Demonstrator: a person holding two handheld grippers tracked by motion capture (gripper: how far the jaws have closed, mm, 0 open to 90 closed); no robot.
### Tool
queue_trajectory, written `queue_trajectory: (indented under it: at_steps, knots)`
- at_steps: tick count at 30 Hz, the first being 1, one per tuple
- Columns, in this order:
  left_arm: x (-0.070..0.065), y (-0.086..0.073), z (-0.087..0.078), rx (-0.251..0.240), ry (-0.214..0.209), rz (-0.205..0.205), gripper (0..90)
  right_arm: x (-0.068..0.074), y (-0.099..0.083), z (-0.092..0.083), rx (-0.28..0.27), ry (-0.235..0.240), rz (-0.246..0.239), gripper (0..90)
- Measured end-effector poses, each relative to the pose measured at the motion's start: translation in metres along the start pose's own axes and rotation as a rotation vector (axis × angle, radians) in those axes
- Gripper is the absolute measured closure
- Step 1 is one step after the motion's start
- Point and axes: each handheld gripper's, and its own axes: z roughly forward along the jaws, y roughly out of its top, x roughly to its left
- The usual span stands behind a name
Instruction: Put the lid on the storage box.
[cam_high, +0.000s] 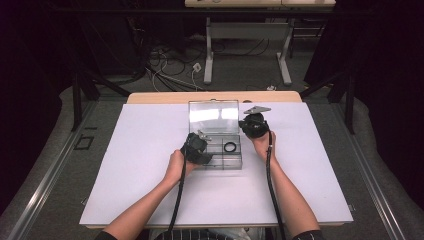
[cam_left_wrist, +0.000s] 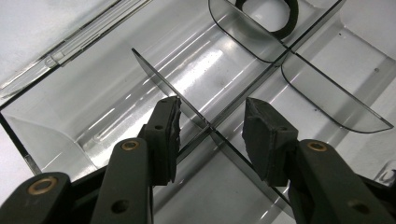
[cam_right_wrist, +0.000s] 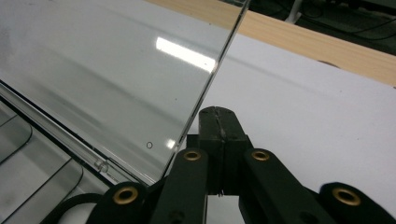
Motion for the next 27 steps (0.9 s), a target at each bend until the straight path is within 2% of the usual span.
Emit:
queue_trajectory:
  at_steps: [4,5,6,7,10,12,14,17,21,22,25,27]
  knots:
    - [0.000,0.000,0.000,0.000,0.001,-0.001,56.0,0.000,0.003,-0.006,-0.032,-0.013,0.005,90.0]
    - [0.000,0.000,0.000,-0.001,0.001,0.001,56.1,-0.001,0.003,-0.007,-0.039,-0.011,0.001,90.0]
    - [0.000,0.000,0.000,-0.001,0.001,0.002,56.1,-0.001,0.004,-0.008,-0.048,0.012,0.003,90.0]
    - [0.000,0.000,0.000,-0.001,0.001,0.001,56.1,0.002,0.006,-0.008,-0.040,0.023,0.000,90.0]
    - [0.000,0.000,0.000,-0.001,0.002,0.008,56.1,0.012,0.011,-0.005,-0.014,0.005,-0.064,90.0]
    - [-0.001,0.000,0.000,-0.003,0.004,0.009,56.1,0.013,0.013,-0.004,0.000,-0.002,-0.068,90.0]
    - [-0.001,0.000,0.000,-0.001,0.004,0.012,56.1,0.010,0.010,-0.002,0.031,-0.012,-0.070,90.0]
    - [-0.001,0.000,0.000,0.001,0.004,0.013,56.1,0.003,0.004,0.002,0.092,-0.009,-0.036,90.0]
    - [0.000,0.000,0.000,0.000,0.003,0.013,56.1,-0.002,-0.003,0.011,0.193,0.019,-0.013,90.0]
    - [0.000,0.000,0.000,0.000,0.003,0.014,56.1,-0.003,-0.005,0.013,0.208,0.025,-0.021,90.0]
    - [0.000,0.000,0.000,-0.001,0.003,0.013,56.1,-0.002,-0.006,0.017,0.236,0.043,0.001,90.0]
    - [-0.001,-0.001,-0.001,-0.001,0.004,0.012,56.2,-0.002,-0.007,0.020,0.236,0.048,0.008,90.0]
